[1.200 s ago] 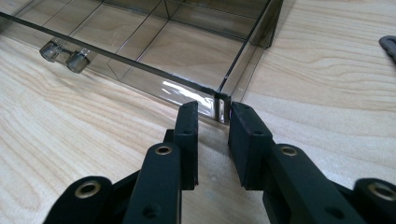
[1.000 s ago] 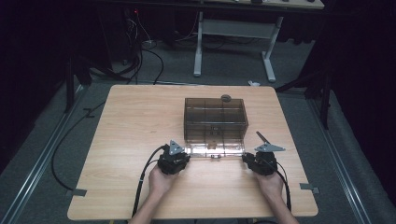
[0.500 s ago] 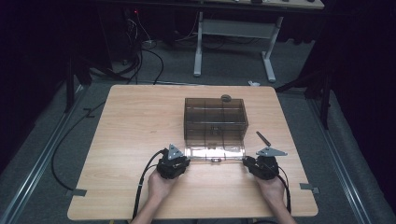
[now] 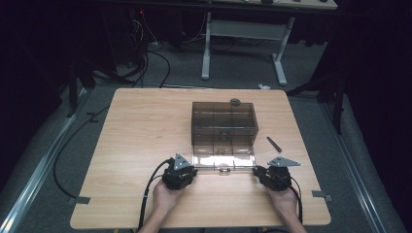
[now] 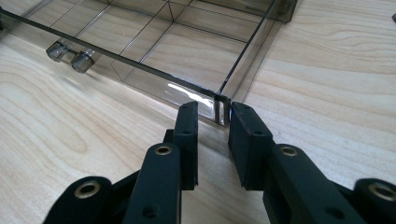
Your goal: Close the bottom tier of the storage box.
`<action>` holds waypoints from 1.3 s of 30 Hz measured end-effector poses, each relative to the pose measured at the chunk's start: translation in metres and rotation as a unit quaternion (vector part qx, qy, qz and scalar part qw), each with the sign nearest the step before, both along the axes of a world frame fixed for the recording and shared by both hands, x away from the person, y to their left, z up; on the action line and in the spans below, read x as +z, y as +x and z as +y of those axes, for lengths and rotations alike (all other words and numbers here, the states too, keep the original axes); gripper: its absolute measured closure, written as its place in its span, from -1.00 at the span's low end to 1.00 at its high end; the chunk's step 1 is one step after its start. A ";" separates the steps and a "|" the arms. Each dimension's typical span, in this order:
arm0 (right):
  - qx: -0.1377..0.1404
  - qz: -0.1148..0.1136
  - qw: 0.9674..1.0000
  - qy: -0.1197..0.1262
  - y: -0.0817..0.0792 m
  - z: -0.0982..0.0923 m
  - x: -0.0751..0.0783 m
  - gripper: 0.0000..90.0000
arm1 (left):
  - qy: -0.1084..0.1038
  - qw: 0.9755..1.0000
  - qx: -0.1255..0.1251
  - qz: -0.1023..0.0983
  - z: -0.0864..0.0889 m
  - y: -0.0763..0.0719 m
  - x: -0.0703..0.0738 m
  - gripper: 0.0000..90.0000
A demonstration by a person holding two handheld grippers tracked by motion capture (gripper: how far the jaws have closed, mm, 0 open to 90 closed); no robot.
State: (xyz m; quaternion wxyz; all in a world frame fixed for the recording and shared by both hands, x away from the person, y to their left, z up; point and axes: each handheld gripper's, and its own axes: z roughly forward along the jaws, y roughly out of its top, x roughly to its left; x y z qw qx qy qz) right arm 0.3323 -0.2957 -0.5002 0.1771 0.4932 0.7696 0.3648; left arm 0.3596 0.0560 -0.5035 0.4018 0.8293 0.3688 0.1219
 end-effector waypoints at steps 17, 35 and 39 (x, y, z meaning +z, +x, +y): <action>0.007 0.005 1.000 0.003 -0.010 0.000 0.000 0.62 | -0.031 0.999 0.013 0.005 -0.001 -0.010 -0.002 0.63; 0.002 -0.004 1.000 -0.002 -0.015 -0.019 0.004 0.52 | -0.060 0.998 0.024 0.001 0.008 -0.012 0.004 0.10; -0.010 -0.004 1.000 -0.007 -0.016 -0.024 0.002 0.51 | -0.048 0.998 0.023 -0.016 0.018 -0.009 0.008 0.01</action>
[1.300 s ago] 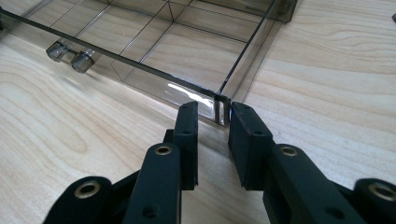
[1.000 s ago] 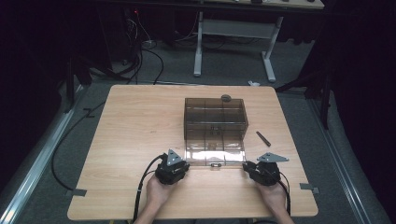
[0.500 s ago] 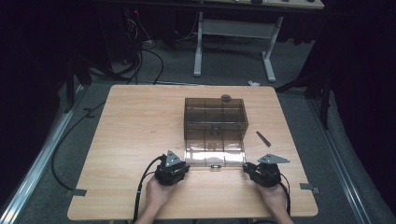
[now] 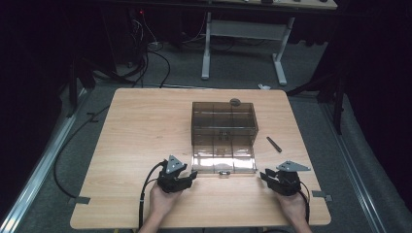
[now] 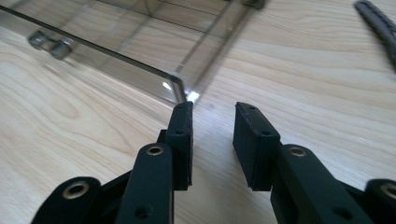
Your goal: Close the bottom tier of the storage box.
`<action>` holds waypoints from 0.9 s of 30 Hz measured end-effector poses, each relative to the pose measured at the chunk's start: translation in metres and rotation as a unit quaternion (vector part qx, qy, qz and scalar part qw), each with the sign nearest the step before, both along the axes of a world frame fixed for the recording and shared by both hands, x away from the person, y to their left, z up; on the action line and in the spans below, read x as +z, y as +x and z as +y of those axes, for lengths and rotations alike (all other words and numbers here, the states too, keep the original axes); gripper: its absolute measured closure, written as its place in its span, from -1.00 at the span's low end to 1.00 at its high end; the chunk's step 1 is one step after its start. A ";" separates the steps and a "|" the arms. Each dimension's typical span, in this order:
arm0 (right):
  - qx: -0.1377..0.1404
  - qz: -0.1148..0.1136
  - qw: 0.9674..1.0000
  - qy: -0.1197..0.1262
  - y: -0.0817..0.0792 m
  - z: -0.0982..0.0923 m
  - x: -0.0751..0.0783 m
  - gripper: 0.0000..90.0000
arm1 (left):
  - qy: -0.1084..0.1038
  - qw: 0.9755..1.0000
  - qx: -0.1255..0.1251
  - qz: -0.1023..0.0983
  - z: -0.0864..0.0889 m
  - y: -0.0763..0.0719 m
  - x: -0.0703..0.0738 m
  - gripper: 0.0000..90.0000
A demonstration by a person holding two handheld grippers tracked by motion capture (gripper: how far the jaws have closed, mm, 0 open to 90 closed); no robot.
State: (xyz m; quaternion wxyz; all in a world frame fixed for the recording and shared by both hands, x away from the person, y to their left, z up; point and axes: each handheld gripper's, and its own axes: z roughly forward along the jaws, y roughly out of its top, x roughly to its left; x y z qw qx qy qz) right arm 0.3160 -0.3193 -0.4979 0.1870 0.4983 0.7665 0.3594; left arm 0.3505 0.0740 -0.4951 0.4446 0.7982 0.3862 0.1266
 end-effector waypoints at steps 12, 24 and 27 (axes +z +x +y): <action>-0.019 -0.001 1.000 -0.004 -0.003 -0.013 0.002 0.50 | 0.022 0.997 0.078 -0.002 0.028 0.028 0.001 -0.08; -0.032 -0.005 0.999 -0.016 0.004 -0.025 0.015 0.54 | 0.072 0.992 0.106 0.010 0.031 0.043 -0.011 -0.13; -0.032 -0.003 0.999 -0.020 0.007 -0.028 0.016 0.54 | 0.074 0.992 0.107 0.009 0.030 0.043 -0.011 -0.14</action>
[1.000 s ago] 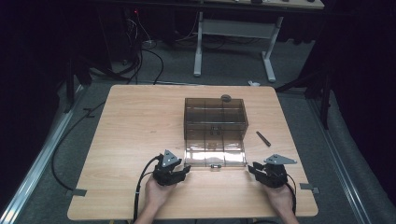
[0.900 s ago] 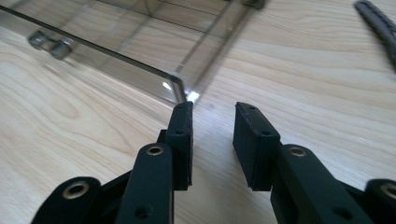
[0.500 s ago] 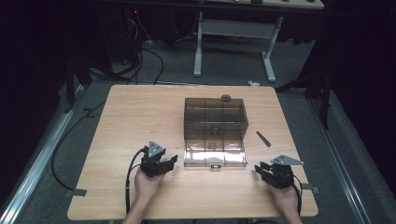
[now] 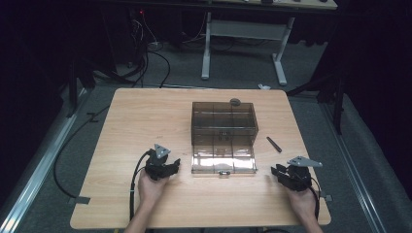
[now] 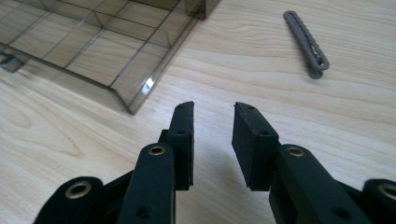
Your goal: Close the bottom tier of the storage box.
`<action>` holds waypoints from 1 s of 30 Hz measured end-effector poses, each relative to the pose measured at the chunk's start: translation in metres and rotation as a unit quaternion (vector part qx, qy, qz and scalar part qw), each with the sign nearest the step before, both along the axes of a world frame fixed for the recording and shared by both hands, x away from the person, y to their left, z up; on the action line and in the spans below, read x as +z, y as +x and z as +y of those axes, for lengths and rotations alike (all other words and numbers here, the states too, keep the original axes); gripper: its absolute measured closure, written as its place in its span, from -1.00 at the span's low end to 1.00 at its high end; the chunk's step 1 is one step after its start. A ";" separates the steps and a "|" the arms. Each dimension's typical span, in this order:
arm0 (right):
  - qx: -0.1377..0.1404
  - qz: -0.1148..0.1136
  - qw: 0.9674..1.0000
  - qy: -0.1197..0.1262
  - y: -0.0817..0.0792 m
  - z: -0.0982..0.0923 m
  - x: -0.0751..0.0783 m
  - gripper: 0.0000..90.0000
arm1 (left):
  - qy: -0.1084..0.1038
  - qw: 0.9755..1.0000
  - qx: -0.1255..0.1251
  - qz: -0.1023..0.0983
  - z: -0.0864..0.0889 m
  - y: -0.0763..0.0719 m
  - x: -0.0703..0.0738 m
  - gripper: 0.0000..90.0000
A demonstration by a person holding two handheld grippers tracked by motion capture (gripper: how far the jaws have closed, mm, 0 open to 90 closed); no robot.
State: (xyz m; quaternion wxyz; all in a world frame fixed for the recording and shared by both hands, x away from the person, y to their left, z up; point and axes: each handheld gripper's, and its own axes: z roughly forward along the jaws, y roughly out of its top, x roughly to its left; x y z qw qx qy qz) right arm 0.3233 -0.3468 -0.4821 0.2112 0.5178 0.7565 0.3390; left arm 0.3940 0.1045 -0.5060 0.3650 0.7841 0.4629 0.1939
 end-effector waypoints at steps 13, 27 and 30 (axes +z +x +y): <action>-0.028 0.007 1.000 -0.009 0.016 -0.016 0.020 0.54 | 0.009 1.000 0.002 -0.001 -0.002 -0.001 0.000 -0.22; -0.037 0.024 0.998 -0.036 0.045 -0.027 0.044 0.54 | 0.009 1.000 0.004 -0.001 -0.003 -0.001 0.000 -0.23; -0.038 0.028 0.998 -0.039 0.050 -0.027 0.045 0.54 | 0.009 1.000 0.004 -0.001 -0.003 -0.001 0.000 -0.24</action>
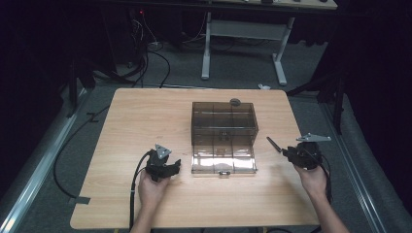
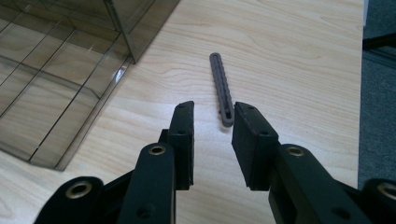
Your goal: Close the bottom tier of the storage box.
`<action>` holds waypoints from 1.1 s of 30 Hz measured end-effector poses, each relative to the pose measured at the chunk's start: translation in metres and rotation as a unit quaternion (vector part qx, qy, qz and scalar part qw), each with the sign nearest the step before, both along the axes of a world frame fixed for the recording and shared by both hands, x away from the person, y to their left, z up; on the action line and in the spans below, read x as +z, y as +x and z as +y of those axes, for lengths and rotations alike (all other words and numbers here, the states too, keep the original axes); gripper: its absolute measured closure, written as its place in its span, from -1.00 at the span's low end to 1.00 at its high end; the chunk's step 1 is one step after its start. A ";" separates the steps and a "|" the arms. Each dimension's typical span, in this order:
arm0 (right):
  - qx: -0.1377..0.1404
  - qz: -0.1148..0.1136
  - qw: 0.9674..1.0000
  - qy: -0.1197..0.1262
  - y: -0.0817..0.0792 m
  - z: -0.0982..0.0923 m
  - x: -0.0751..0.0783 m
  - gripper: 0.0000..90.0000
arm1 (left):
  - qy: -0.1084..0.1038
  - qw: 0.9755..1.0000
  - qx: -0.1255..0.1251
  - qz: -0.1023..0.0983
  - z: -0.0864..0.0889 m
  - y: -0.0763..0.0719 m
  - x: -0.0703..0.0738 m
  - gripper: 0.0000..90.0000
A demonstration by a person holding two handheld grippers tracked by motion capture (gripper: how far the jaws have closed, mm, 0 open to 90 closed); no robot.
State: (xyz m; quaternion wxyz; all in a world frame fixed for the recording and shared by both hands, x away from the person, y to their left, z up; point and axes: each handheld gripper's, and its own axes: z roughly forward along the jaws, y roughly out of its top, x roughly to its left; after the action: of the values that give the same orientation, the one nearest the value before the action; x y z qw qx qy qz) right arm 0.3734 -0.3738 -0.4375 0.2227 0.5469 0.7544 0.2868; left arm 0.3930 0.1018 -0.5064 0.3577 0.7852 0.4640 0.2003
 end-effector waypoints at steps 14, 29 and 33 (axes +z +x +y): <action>0.003 0.027 0.999 -0.016 0.034 0.007 0.001 0.50 | 0.000 1.000 0.000 0.000 0.000 0.000 0.000 -0.24; -0.022 0.065 0.997 -0.026 0.061 0.010 -0.027 0.45 | 0.000 1.000 0.000 0.000 0.000 0.000 0.000 -0.24; -0.020 0.065 0.997 -0.030 0.064 0.010 -0.031 0.44 | 0.000 1.000 0.000 0.000 0.000 0.000 0.000 -0.24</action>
State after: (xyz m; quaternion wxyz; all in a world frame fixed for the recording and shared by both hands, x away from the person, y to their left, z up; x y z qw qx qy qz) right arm 0.4375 -0.3635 -0.4684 0.1953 0.5727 0.7643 0.2231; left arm 0.3929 0.1017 -0.5064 0.3574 0.7853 0.4640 0.2006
